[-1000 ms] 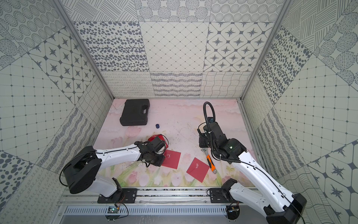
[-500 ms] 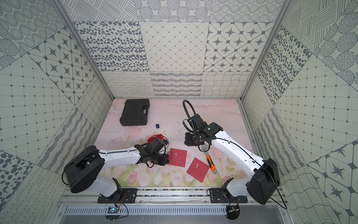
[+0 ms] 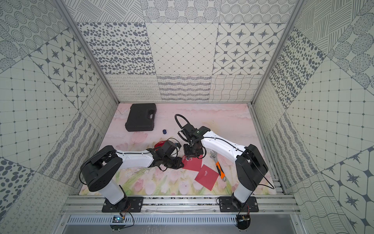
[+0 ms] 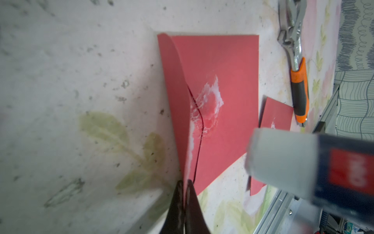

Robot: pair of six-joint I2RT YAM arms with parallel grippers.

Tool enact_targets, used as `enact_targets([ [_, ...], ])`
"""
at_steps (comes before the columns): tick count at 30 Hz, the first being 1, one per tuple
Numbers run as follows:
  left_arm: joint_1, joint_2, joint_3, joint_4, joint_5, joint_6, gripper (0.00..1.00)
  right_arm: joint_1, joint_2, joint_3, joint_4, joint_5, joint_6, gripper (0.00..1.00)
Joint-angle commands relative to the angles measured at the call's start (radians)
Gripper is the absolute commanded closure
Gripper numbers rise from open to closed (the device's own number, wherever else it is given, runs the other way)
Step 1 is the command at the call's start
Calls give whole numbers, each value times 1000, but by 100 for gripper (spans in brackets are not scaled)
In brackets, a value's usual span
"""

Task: Seal the envelope with a glue stick
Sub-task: Apply the envelope at the center of the board.

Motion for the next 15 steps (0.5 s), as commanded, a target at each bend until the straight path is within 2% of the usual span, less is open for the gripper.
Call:
enact_targets([
  [1,9,18,5,-23,35,-18,99,16,20,-8,40,52,23,100],
  [6,10,17,7,-36,40,-18,100,18,46,-10,55,121,16,100],
  [15,12,15,5,-46,38,-23,100,18,92,-6,47,113,-7,100],
])
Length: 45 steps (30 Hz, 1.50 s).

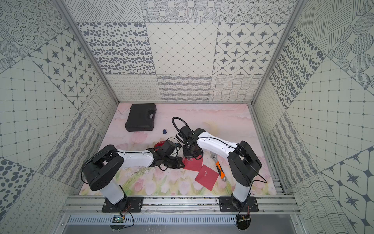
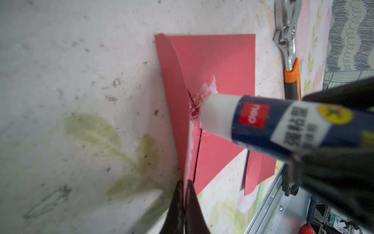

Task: Seal the envelope with a glue stick
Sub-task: Apply the envelope at the center of the board.

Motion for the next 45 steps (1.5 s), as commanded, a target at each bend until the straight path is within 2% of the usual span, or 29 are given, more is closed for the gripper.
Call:
enact_targets([
  [1,5,5,4,-56,0,-9,100,3,26,2,0,8,-9,100],
  [8,4,-2,5,-63,-1,-5,100,4,54,15,-31,-36,-41,100],
  [15,5,-11,3,-70,6,-5,100,2,84,56,-115,168,-33,100],
  [18,5,-12,1,-72,6,-4,100,3,96,73,-142,188,-43,100],
  [21,4,-10,4,-75,6,-5,100,2,97,69,-128,104,-65,100],
  [25,4,-7,4,-73,8,-5,100,1,85,42,-59,-133,-76,100],
  [27,4,-7,6,-75,8,-4,100,1,77,35,-41,-171,-66,100],
  [29,5,-9,3,-72,6,-5,100,0,72,35,-53,-117,-62,100],
  [34,4,-4,6,-74,8,-4,100,-15,86,65,-157,118,-57,100],
  [37,5,-5,6,-74,8,-4,100,-15,91,82,-193,169,-63,100],
  [39,5,-5,7,-75,9,-4,100,-14,91,81,-182,95,-79,100],
  [43,4,-1,10,-75,12,-4,100,-15,82,54,-106,-157,-83,100],
  [45,4,0,10,-75,13,-5,100,-14,77,50,-91,-200,-77,100],
])
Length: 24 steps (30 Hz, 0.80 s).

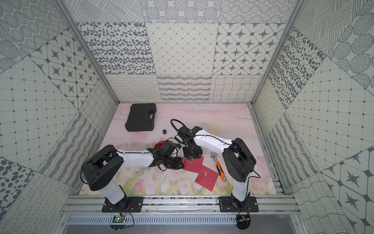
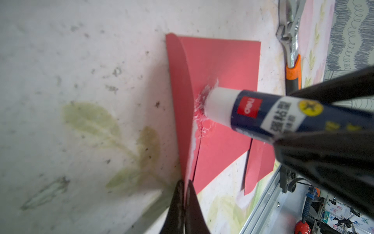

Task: Seal the envelope with a glue stick
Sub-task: Apply the envelope at the center of the board.

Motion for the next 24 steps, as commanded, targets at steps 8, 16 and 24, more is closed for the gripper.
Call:
enact_targets([
  [8,5,2,15,-59,-4,7,100,-5,21,19,-89,214,2,100],
  [16,4,7,19,-60,-4,3,100,-3,-10,-49,85,-161,15,100],
  [24,4,7,19,-61,0,2,100,-6,-2,-25,-14,134,31,100],
])
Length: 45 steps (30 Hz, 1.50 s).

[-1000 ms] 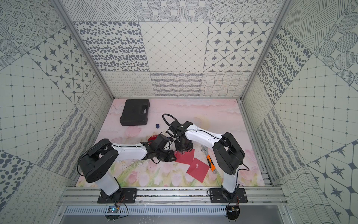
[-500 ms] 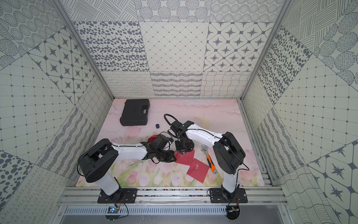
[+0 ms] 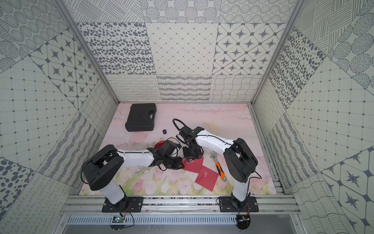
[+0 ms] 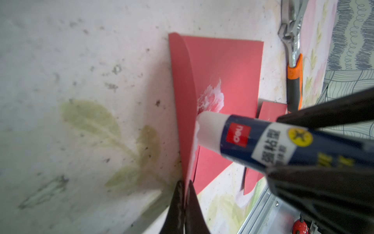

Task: Seal the envelope with a glue stick
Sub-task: Apply the envelope at the center of the board.

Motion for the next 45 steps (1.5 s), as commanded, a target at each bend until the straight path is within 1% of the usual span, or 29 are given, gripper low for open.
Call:
enact_targets([
  [1,4,1,9,-46,-2,5,100,8,20,20,-86,210,11,100],
  [3,4,-1,8,-45,-4,5,100,10,25,31,-108,245,5,100],
  [5,4,0,9,-45,-3,4,100,18,31,37,-110,225,0,100],
  [7,4,1,8,-44,0,3,100,20,32,30,-74,122,-10,100],
  [9,5,2,8,-44,-2,1,100,21,21,1,9,-33,1,100],
  [10,5,2,9,-44,-2,2,100,21,15,-11,36,-79,8,100],
  [11,5,1,8,-45,-1,2,100,19,10,-19,52,-98,15,100],
  [13,4,0,8,-44,-1,2,100,17,7,-20,39,-43,18,100],
  [17,4,-1,6,-44,0,4,100,9,22,9,-70,203,14,100],
  [18,4,-1,7,-45,2,4,100,10,27,18,-96,247,12,100],
  [20,4,-1,8,-44,1,4,100,10,33,24,-109,262,4,100],
  [22,5,0,9,-44,1,2,100,11,34,23,-89,199,0,100],
  [26,4,3,12,-45,3,1,100,9,10,-27,43,-59,16,100],
  [27,4,3,12,-45,2,2,100,9,6,-33,59,-80,23,100],
  [28,4,2,11,-45,2,1,100,9,2,-36,63,-74,25,100],
  [30,4,1,9,-43,1,0,100,3,0,-41,52,-15,23,100],
  [31,4,1,9,-44,2,-1,100,-3,0,-40,40,22,23,100],
  [33,5,0,9,-44,3,2,100,-2,10,-21,-29,167,22,100],
  [34,4,0,9,-45,3,1,100,-2,17,-10,-58,215,20,100],
  [35,4,0,9,-45,3,2,100,-3,23,-2,-81,250,17,100],
  [36,5,2,9,-45,4,1,100,-3,26,2,-86,257,15,100],
  [38,5,5,11,-43,5,1,100,-2,23,0,-65,198,9,100],
  [42,5,5,12,-44,5,0,100,-2,6,-35,60,-56,22,100],
  [43,4,5,12,-44,5,2,100,-2,-2,-45,90,-101,30,100],
  [44,5,3,12,-46,3,2,100,-2,-8,-52,109,-123,38,100],
  [45,4,2,12,-46,3,0,100,-4,-12,-55,111,-111,41,100],
])
